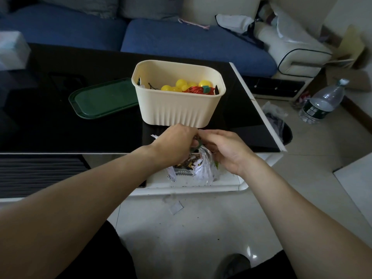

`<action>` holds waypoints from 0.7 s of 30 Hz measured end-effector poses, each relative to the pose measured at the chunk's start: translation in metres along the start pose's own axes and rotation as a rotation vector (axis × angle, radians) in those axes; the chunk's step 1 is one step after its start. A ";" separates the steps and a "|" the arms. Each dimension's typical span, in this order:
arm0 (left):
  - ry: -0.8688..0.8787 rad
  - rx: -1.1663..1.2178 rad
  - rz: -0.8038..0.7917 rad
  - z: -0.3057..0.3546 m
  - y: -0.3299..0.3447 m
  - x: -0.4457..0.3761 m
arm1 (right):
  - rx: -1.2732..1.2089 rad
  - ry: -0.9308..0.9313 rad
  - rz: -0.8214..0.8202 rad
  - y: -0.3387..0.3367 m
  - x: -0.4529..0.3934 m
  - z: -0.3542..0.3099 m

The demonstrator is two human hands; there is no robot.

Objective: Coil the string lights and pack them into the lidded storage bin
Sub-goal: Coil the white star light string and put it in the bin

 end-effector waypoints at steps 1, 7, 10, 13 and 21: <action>-0.032 -0.029 -0.022 -0.001 0.000 0.000 | 0.027 -0.030 -0.026 -0.001 0.001 -0.001; -0.208 0.103 -0.137 -0.012 0.004 -0.001 | 0.600 -0.429 -0.201 -0.005 0.006 -0.002; -0.359 0.297 -0.218 -0.016 0.005 0.000 | 0.818 -0.552 -0.243 -0.004 0.009 -0.005; -0.479 0.450 -0.293 -0.016 0.006 0.003 | 0.912 -0.689 -0.221 0.002 0.007 -0.004; -0.560 0.703 -0.397 -0.020 0.002 0.007 | 0.963 -0.739 -0.236 0.009 0.006 -0.006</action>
Point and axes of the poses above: each hand's wrist, its own x-axis away from the middle knuckle, its own y-axis out of the palm, z = x × y, the point moved 2 cm from there along -x, towards the middle knuckle, and after that the axes turned 10 degrees about -y, right-handed, at the moved point
